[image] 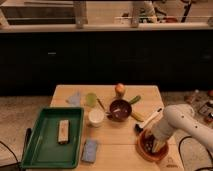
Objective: Place grapes in table surface
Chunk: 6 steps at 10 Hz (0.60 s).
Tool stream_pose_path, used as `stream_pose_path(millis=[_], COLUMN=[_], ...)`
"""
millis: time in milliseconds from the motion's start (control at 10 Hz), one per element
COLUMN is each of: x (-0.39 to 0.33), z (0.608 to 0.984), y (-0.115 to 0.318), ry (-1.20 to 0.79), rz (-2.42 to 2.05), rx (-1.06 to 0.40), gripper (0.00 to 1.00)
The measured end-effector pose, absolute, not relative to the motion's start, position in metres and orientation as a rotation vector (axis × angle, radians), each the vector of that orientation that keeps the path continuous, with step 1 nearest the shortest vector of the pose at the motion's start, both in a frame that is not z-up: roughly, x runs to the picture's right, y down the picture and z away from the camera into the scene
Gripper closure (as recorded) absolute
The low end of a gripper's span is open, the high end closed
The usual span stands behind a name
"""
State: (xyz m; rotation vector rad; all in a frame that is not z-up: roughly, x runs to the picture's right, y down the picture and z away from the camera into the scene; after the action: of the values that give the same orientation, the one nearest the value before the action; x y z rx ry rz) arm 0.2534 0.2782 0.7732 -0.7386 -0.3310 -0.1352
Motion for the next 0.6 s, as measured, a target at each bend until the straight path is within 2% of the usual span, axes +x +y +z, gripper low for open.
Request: stream_pose_path(millis=[300,600], x=[0.2557,0.2580], z=[0.7740,0.7677], y=[0.2780,0.2762], ry=[-0.330,-0.330], rz=[-0.144,-0.148], rx=[-0.741,-0.735], gripper=[0.98,1.00])
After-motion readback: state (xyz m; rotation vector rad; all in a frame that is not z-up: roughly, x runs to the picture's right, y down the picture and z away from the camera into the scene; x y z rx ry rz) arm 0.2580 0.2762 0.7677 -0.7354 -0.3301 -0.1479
